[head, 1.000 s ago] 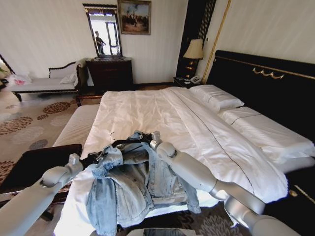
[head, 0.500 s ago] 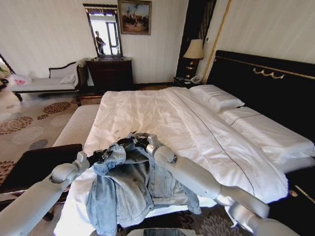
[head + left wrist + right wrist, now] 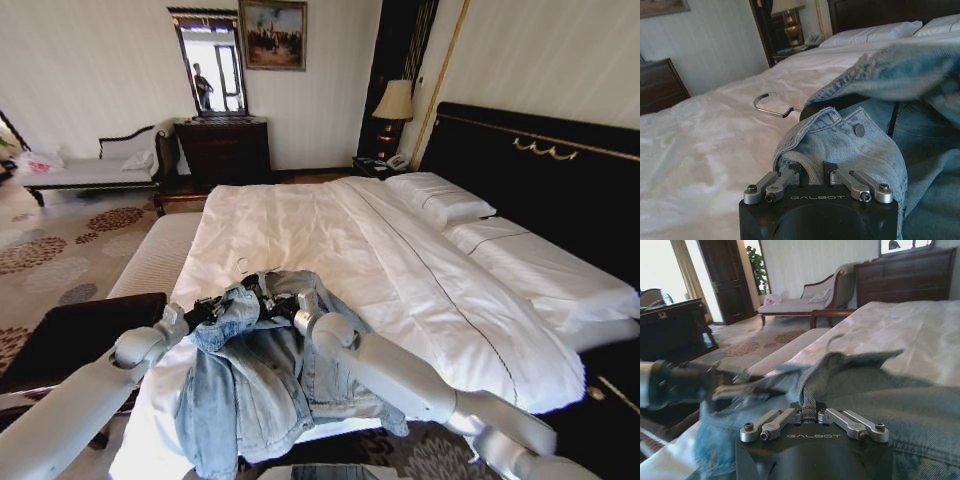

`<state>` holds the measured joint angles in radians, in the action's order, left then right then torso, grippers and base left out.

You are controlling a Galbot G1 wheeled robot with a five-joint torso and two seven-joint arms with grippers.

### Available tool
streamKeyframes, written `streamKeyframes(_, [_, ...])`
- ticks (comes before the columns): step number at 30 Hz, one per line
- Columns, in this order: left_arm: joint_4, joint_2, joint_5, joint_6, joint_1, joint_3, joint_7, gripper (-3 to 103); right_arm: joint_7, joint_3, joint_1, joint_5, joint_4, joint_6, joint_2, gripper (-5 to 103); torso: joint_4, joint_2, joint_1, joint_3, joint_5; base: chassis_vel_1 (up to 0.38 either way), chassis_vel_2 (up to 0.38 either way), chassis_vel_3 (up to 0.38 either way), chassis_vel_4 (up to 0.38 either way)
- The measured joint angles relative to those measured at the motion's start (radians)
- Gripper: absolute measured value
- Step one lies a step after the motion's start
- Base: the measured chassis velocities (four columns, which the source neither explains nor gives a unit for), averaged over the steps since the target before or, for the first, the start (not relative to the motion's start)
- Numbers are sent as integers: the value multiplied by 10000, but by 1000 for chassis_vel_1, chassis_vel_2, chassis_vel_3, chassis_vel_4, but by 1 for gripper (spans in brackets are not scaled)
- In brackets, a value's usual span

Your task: Pick up the clothes from the bed and hang them on the clothes hanger.

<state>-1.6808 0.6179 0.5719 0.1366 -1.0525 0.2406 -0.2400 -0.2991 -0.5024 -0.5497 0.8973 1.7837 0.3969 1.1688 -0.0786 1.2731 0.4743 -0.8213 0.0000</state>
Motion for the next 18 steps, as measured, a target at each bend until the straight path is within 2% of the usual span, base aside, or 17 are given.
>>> streamKeyframes(11, [-396,-153,326,-59,388,-12,431,21,64,-293,-444,-169,239,16,335,8,-1,0,0,0,-1,0,0,0,0])
streamKeyframes(18, [-827,-780,215,-405,325,343,467,21,108,-238,-548,-556,207,-18,420,8,-1,0,-1,0,0,0,0,0,0])
